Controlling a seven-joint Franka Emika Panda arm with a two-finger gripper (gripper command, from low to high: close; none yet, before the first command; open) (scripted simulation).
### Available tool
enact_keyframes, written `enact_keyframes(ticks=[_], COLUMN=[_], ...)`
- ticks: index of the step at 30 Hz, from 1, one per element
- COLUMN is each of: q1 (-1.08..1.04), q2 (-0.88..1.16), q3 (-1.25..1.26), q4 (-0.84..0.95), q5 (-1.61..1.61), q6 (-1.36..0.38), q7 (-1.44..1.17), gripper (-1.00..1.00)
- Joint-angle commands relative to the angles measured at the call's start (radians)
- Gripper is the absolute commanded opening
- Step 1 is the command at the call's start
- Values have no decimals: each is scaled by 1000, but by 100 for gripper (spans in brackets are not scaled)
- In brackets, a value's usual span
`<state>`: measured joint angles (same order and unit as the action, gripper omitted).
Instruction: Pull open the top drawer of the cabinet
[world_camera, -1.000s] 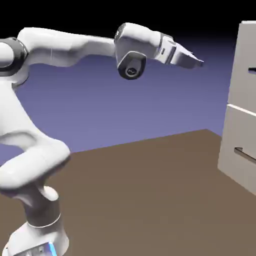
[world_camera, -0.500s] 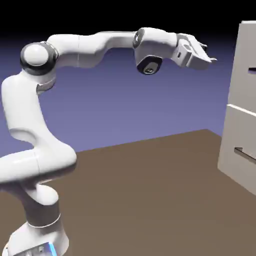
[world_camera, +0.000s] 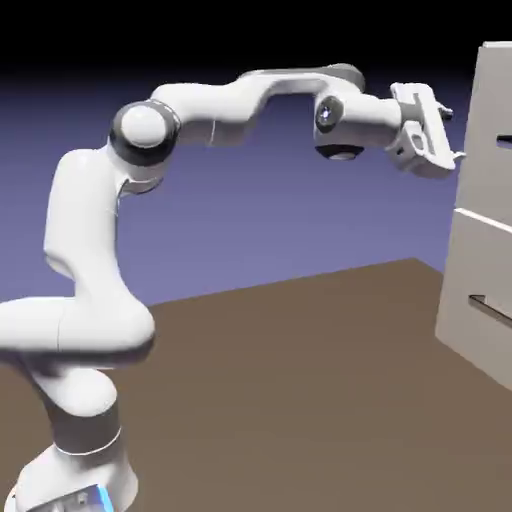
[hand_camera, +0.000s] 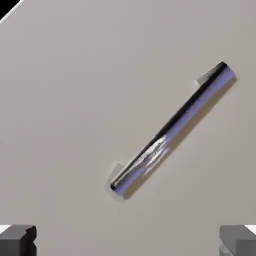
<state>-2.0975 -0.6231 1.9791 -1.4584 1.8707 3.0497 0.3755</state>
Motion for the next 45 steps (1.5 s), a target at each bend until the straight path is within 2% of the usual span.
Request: enact_keyframes(ticks=[1, 17, 19, 37, 38, 45], q1=[-36, -616, -620, -645, -645, -575], q2=[-1, -16, -16, -353, -353, -243], q3=[34, 578, 581, 349, 349, 353], q4=[23, 395, 397, 719, 719, 569], q5=[32, 546, 549, 87, 87, 284], q6=[0, 4, 4, -26, -26, -37], q7=[-6, -107, -107, 671, 671, 410], gripper=[0, 0, 0, 0, -100, -100])
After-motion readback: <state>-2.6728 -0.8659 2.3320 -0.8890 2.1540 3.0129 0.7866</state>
